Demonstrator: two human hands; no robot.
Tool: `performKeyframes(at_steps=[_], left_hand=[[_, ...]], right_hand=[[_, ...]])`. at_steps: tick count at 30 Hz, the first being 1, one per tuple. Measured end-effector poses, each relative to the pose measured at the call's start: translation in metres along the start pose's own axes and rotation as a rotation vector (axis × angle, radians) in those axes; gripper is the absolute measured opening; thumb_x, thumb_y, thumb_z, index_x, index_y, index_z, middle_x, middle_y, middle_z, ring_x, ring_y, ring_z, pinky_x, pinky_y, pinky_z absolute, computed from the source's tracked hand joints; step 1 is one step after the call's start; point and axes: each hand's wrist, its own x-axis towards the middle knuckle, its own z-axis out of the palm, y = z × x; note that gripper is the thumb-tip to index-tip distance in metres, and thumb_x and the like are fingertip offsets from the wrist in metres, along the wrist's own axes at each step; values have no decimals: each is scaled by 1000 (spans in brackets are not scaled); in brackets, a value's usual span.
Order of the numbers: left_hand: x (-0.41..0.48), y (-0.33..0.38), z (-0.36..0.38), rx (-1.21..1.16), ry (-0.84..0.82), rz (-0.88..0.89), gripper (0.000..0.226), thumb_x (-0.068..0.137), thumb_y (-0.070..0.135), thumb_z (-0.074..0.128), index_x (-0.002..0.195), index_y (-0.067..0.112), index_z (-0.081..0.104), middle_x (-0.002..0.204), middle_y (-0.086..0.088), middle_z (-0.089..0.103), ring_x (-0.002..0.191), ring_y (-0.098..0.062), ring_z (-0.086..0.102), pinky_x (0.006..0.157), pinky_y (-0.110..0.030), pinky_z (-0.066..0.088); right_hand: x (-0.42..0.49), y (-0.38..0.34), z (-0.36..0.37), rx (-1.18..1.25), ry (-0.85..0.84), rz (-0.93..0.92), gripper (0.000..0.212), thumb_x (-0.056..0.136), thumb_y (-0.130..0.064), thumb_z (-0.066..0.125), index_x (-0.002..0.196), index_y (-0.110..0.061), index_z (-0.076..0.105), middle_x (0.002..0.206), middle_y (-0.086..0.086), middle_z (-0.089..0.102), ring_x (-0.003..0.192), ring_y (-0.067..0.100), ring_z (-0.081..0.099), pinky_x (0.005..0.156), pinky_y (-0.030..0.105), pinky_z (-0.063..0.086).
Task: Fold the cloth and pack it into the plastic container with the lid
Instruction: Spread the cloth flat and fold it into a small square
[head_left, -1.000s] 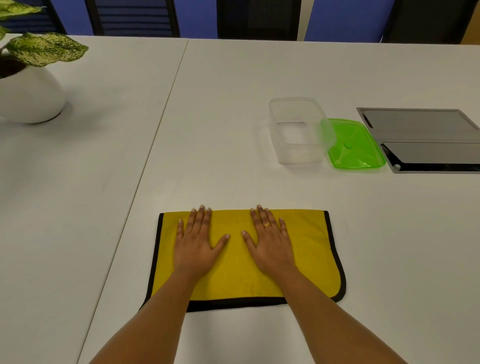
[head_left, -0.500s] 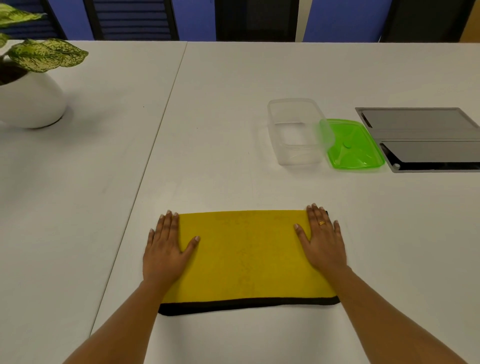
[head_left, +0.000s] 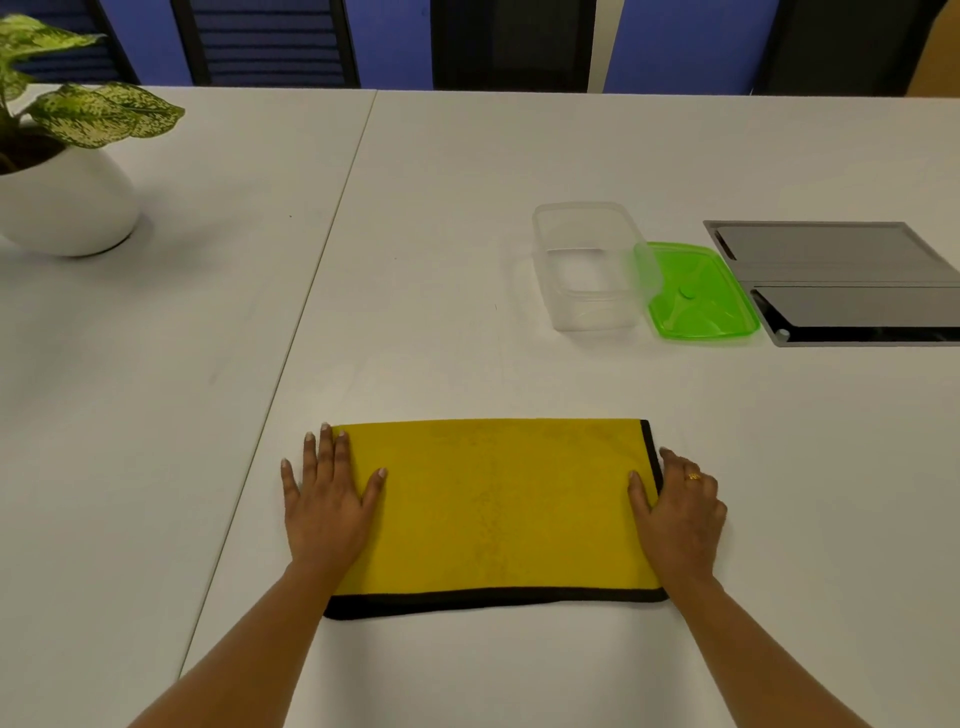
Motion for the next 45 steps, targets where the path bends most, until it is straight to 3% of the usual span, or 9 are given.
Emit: performKeyframes(at_steps=[10, 14, 19, 27, 31, 34, 37, 43, 45], left_hand=[[-58, 67, 23, -14, -90, 325, 79, 73, 72, -18, 140, 31, -18, 150, 3, -27, 140, -22, -25, 112, -38, -24], [-71, 77, 14, 128, -111, 456, 70, 89, 57, -7, 145, 30, 25, 154, -4, 24, 140, -32, 25, 112, -45, -13], [-70, 77, 26, 134, -221, 490, 67, 76, 67, -14, 137, 41, -22, 154, 2, -24, 136, -30, -29, 112, -54, -17], [-81, 118, 22, 87, -415, 600, 68, 92, 57, 32, 148, 33, 2, 159, 0, -12, 145, -23, -15, 115, -53, -6], [-82, 136, -4, -331, -548, 419, 53, 93, 41, 49, 140, 19, 39, 157, -5, 19, 145, -21, 15, 116, -37, 16], [-77, 146, -35, -864, -564, 106, 38, 93, 33, 52, 124, 10, 57, 133, -11, 55, 123, -23, 51, 93, -28, 40], [-64, 150, -66, -1326, -605, -176, 38, 94, 32, 51, 119, 4, 57, 112, -13, 63, 102, -24, 60, 78, -31, 49], [-54, 122, -101, -1456, -325, -233, 31, 83, 6, 67, 107, -12, 61, 83, -20, 66, 54, -17, 69, 53, -20, 58], [-53, 108, -102, -1399, -272, -251, 28, 82, -1, 66, 108, -11, 61, 88, -23, 67, 53, -17, 68, 50, -18, 57]], right_hand=[[-5, -1, -21, 282, -218, 357, 58, 81, -38, 68, 124, -6, 47, 124, 20, 56, 116, 37, 50, 96, 51, 43], [0, -2, -29, 397, -350, 375, 46, 85, -30, 65, 120, -1, 55, 122, 20, 60, 110, 36, 55, 90, 44, 46], [0, 1, -40, 545, -280, 389, 40, 84, -24, 67, 114, 1, 60, 117, 22, 62, 107, 37, 56, 87, 41, 46], [10, 16, -80, 561, -98, 416, 32, 83, -22, 68, 106, 0, 64, 110, 22, 66, 100, 36, 58, 77, 35, 43], [7, -5, -100, 568, -108, 354, 27, 83, -23, 68, 102, -3, 67, 105, 18, 68, 87, 30, 58, 76, 34, 45], [-8, -38, -107, 609, -187, 285, 25, 81, -21, 69, 101, -7, 70, 104, 15, 70, 94, 30, 62, 84, 37, 49], [-35, -77, -103, 618, -250, 149, 22, 80, -16, 68, 101, -10, 71, 99, 10, 72, 85, 19, 61, 78, 24, 45], [-85, -136, -85, 645, -348, -116, 18, 83, -20, 65, 99, -16, 72, 82, -3, 66, 67, 7, 55, 60, 16, 41], [-94, -144, -78, 672, -386, -152, 21, 85, -23, 64, 104, -17, 70, 87, -4, 67, 65, 1, 53, 54, 6, 38]])
